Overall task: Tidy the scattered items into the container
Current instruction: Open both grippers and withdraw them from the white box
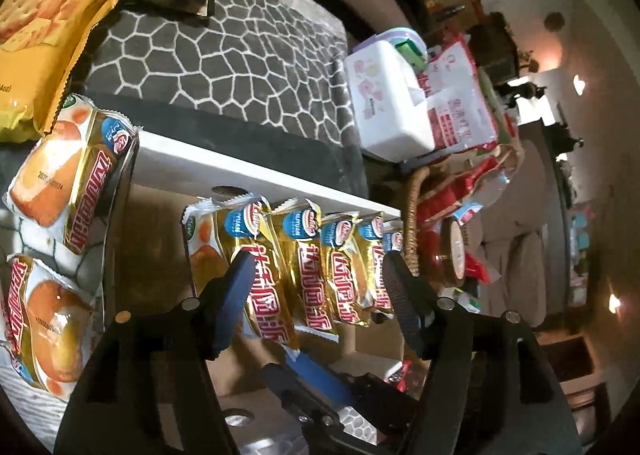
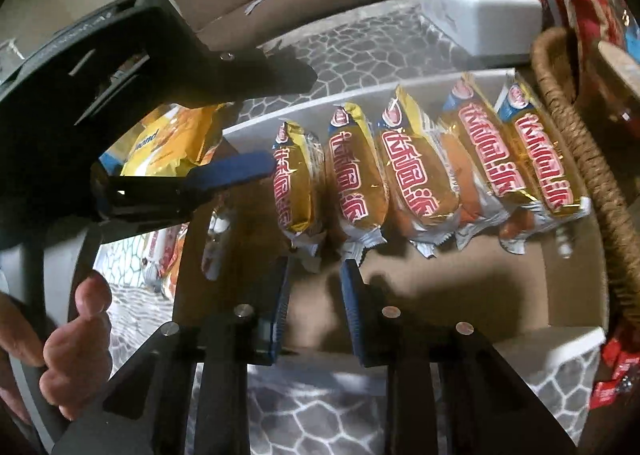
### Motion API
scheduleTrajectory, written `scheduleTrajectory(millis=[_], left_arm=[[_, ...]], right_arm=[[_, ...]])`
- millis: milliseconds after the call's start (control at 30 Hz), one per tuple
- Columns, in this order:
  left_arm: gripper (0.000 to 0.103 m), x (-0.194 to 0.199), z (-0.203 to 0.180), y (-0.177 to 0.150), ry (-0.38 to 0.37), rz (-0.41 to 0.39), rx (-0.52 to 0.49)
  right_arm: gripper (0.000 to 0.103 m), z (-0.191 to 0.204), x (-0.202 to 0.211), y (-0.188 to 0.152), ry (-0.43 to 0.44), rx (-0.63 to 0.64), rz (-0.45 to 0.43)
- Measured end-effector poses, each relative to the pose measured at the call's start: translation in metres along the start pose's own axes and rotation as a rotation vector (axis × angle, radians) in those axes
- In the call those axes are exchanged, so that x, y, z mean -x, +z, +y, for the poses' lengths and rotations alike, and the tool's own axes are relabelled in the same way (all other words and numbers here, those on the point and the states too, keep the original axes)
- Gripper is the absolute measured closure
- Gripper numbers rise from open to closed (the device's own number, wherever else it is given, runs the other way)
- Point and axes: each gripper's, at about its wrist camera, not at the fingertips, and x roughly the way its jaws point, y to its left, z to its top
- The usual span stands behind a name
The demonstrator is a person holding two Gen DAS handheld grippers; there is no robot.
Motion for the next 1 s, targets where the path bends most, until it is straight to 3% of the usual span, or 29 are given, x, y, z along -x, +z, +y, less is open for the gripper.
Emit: scheduleTrajectory(millis=[200,533,733,800,867,1000], left_arm=[[0.04,-0.004,0.013,0.002,0.045,0.001,0.022],[0.037,-0.012,0.009,0.009,0.042,0.008,0.004],[0.034,0.025,0.003,-0.001,0.045,-0.013,-0.063],[0.026,0.048,0.002,-0.01,0.032,-0.029,-0.106],[0.019,0.083,0.004,-0.024,0.06,-0.083,-0.164],[0.01,0.145,0.031,-0.055,0.187,-0.189,-0.249]], right_arm=[[0.076,-0.008,-0.013,0.006,0.042,-0.037,0.015],[0.082,-0.006,-0.021,0.015,0.067,-0.032,-0.009],[0.081,0.002,0.001,0.006,0.07,-0.015,-0.009],[0.073,0.007,0.016,0.002,0.058,0.004,-0.032],[0.047,0.011,0.023,0.001,0.07,0.015,-0.053],[0.04,0.034,0.034,-0.009,0.112,0.033,-0.075]])
